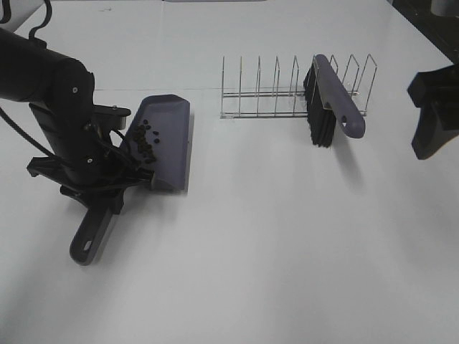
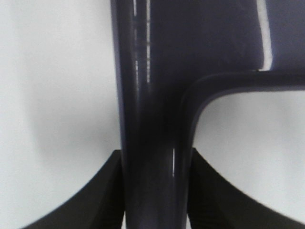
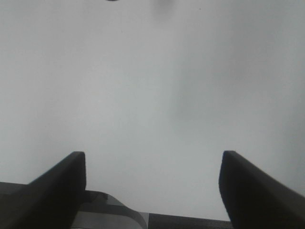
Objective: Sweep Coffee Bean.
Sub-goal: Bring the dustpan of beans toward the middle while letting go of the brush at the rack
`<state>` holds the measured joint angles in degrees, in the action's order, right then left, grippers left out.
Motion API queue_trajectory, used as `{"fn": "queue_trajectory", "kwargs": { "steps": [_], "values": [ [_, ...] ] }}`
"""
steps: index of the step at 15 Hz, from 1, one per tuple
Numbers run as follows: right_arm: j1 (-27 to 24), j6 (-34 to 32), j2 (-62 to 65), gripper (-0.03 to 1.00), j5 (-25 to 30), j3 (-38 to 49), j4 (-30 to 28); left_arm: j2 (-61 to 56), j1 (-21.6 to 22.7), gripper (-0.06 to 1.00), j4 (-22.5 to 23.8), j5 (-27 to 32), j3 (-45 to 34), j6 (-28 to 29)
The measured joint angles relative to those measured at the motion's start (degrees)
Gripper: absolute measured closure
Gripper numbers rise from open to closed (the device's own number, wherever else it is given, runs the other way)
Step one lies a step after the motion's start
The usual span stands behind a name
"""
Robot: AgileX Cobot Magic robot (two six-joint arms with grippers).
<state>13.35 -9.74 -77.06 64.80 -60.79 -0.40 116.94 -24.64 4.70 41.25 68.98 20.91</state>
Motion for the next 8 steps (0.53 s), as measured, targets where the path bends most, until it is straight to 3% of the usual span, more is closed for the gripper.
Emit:
{"fn": "queue_trajectory", "kwargs": {
  "steps": [3, 5, 8],
  "values": [
    [0.0, -0.5, 8.7, 0.29, -0.1, 5.5, 0.4, 1.7, 0.0, 0.6, -1.3, -0.1, 0.2, -0.1],
    [0.0, -1.1, 15.1, 0.29, -0.1, 8.1, 0.4, 3.3, 0.0, 0.6, -4.7, 0.0, 1.8, -2.0],
    [0.0, -1.6, 21.4, 0.29, 0.3, 8.8, 0.4, 5.1, -0.7, 0.6, -6.1, 0.0, 4.6, -3.8]
  ]
}}
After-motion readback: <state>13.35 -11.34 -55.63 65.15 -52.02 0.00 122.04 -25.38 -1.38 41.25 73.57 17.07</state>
